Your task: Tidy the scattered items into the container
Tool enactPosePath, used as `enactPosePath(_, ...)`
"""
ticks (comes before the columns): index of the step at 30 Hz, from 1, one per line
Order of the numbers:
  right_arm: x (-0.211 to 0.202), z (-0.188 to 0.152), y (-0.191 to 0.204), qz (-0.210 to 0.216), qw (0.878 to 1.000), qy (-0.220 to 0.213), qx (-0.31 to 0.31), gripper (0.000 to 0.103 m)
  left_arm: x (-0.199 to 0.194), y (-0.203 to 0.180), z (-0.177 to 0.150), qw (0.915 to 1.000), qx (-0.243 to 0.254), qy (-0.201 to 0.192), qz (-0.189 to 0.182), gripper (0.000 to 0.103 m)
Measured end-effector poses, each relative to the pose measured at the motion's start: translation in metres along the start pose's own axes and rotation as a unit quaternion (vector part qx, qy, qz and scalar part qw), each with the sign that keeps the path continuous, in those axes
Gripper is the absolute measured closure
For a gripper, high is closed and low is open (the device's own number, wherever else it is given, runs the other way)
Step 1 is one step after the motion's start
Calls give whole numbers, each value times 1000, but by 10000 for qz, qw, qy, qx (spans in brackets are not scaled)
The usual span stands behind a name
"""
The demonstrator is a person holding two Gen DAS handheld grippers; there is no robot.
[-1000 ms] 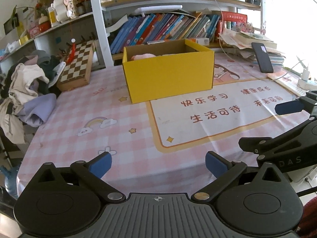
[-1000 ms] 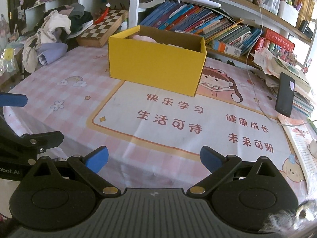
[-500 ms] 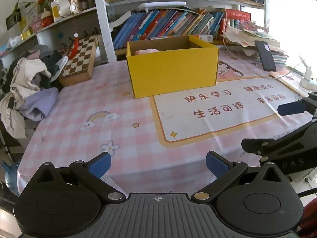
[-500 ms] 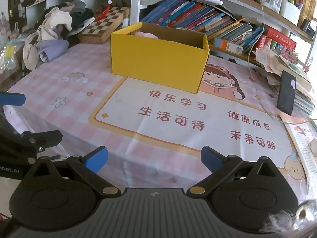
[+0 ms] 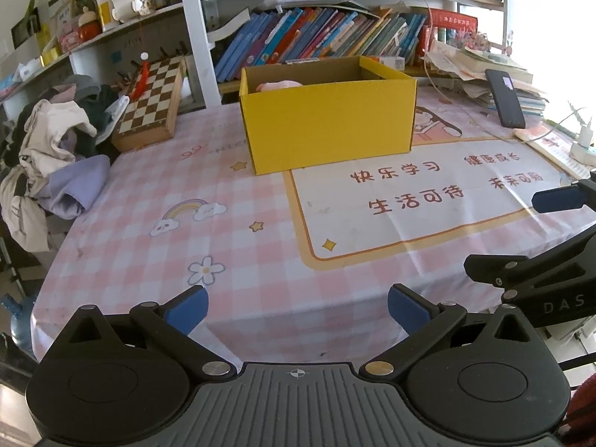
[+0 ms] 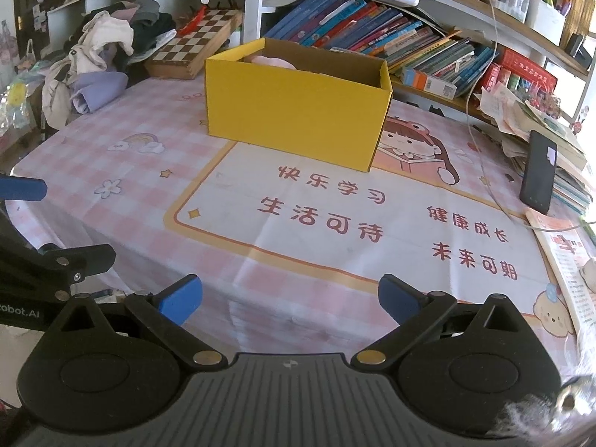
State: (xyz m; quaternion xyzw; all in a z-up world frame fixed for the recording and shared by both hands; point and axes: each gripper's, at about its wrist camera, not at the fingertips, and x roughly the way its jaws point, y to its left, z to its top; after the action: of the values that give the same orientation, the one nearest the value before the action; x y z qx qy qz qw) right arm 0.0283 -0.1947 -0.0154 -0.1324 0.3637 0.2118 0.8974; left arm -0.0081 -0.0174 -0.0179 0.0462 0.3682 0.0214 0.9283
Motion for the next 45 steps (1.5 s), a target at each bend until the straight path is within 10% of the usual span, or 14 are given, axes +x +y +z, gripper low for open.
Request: enactPosePath(45, 3, -1, -1, -70, 10000, 58, -18, 1, 1, -1, 2, 9999, 92, -5, -75, 0)
